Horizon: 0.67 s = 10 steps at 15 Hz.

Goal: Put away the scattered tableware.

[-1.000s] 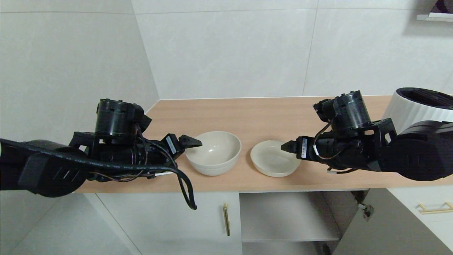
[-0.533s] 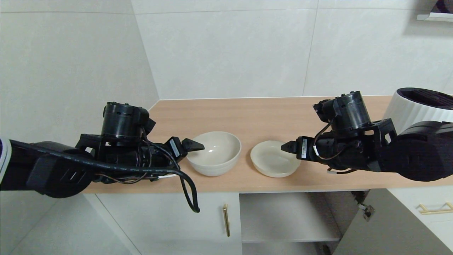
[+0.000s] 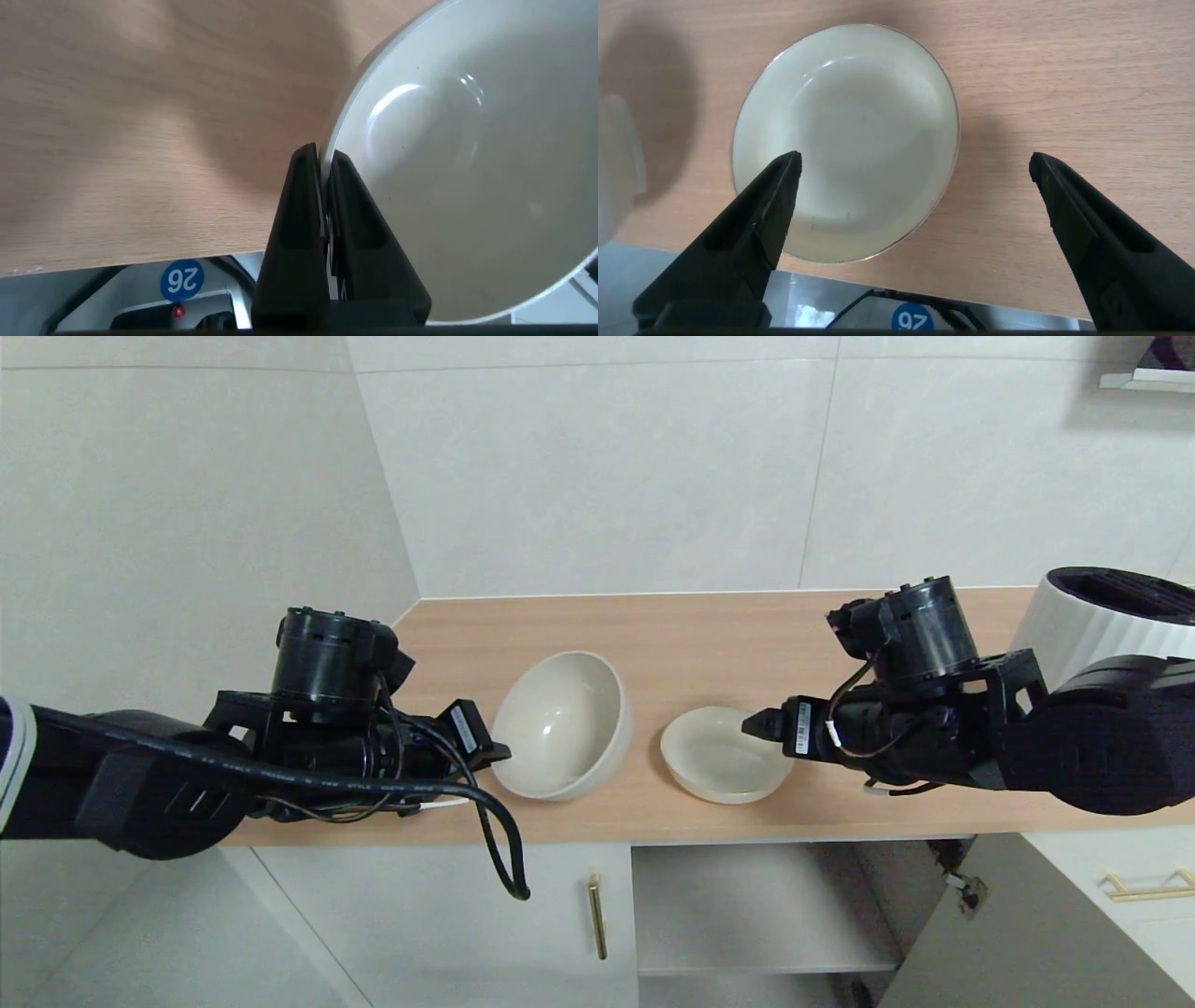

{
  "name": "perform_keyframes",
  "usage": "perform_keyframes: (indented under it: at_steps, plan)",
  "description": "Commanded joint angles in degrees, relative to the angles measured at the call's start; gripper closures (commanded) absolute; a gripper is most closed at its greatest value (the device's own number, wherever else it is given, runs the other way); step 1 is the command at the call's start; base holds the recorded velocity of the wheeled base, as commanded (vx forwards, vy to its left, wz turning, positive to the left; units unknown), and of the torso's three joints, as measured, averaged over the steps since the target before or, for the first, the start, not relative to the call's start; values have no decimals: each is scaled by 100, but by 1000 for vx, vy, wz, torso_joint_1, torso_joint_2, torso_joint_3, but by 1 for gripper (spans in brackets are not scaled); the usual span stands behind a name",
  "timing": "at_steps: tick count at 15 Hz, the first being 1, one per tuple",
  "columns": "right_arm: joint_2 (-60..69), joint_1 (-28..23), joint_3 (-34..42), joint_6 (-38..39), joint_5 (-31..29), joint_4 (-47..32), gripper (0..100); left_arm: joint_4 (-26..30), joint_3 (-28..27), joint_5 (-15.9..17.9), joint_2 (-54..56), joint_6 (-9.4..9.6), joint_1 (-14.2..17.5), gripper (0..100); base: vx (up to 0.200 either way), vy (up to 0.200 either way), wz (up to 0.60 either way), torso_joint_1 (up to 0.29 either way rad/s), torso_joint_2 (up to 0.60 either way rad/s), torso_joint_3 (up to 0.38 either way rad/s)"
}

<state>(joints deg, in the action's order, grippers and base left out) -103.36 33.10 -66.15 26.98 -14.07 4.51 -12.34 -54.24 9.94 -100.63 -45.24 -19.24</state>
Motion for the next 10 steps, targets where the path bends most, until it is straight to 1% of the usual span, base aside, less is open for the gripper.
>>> perform_keyframes:
  at_steps: [1,2,5,10]
  plan:
    - [-79,4,-21,-17,-70,-3,0,-6,1,0,35,-2,-1,100,0,0,0,0,0,0]
    - [-202,4,-74,-35,-307,-3,0,-6,1,0,44,-2,-1,100,0,0,0,0,0,0]
    - [-536,4,-214,-43,-711,-3,0,-6,1,0,53,-2,-10,100,0,0,0,0,0,0]
    - [-720,-5,-223,-52,-773,-3,0,-14,1,0,53,-11,-10,100,0,0,0,0,0,0]
